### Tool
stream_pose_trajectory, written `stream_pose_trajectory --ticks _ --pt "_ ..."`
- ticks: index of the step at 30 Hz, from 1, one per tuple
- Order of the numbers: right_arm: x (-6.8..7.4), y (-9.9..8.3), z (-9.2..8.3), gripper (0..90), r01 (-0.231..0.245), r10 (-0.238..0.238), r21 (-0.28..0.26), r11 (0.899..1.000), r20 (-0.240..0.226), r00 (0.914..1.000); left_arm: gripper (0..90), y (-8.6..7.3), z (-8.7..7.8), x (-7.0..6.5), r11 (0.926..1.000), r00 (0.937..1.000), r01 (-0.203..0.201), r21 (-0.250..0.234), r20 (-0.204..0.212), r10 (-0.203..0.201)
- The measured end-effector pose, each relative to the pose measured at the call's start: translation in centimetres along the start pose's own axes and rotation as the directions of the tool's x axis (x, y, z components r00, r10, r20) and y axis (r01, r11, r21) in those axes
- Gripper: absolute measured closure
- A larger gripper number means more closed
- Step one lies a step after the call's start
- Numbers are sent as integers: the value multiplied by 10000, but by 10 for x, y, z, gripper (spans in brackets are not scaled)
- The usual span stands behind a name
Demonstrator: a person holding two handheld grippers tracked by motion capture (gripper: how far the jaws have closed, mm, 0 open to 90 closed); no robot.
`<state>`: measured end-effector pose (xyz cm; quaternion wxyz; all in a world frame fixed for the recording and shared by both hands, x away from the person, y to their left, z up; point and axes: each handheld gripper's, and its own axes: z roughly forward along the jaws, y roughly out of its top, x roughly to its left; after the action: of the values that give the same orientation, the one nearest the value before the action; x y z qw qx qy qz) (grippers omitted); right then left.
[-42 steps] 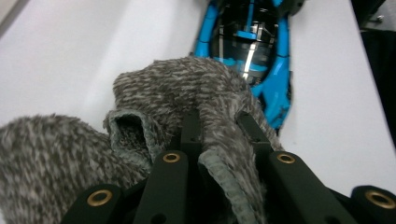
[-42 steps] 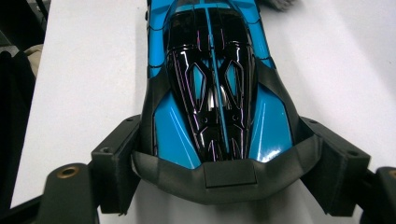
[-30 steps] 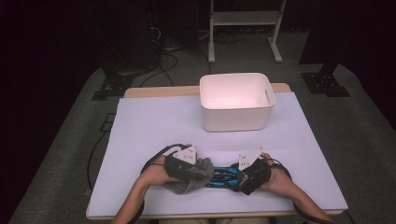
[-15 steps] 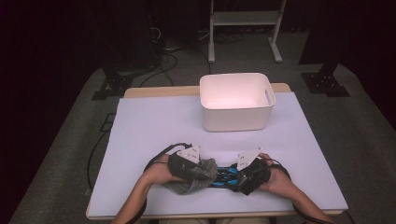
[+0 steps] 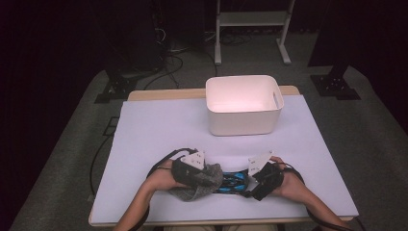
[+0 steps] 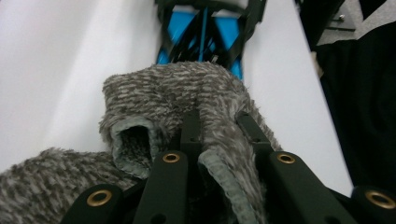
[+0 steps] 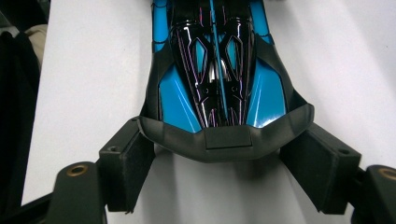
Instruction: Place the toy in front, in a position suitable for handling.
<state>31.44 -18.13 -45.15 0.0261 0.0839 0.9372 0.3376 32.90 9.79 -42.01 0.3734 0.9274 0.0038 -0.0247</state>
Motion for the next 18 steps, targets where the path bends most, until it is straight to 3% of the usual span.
stream_pose_trajectory --ticks 4,7,10,11,15,18 --pt "1 0 1 253 -126 126 -90 9999 -21 9999 759 13 6 -2 9995 9994 -328 25 115 327" --pt "2 2 2 253 42 -41 -103 9999 81 10000 759 27 13 -1 9979 9979 -624 143 202 621" --pt "2 5 5 253 32 -30 -192 9998 67 10000 759 42 23 0 9953 9948 -944 230 404 934" --pt "2 6 6 253 65 -64 -197 9998 53 10000 760 53 32 -1 9915 9912 -1221 444 562 1196" --pt "3 10 10 252 69 -68 -199 9998 34 10000 759 69 49 1 9857 9855 -1544 677 815 1488" --pt "2 8 10 253 -78 77 -322 9995 -25 10000 759 73 55 5 9867 9848 -1538 535 897 1486"
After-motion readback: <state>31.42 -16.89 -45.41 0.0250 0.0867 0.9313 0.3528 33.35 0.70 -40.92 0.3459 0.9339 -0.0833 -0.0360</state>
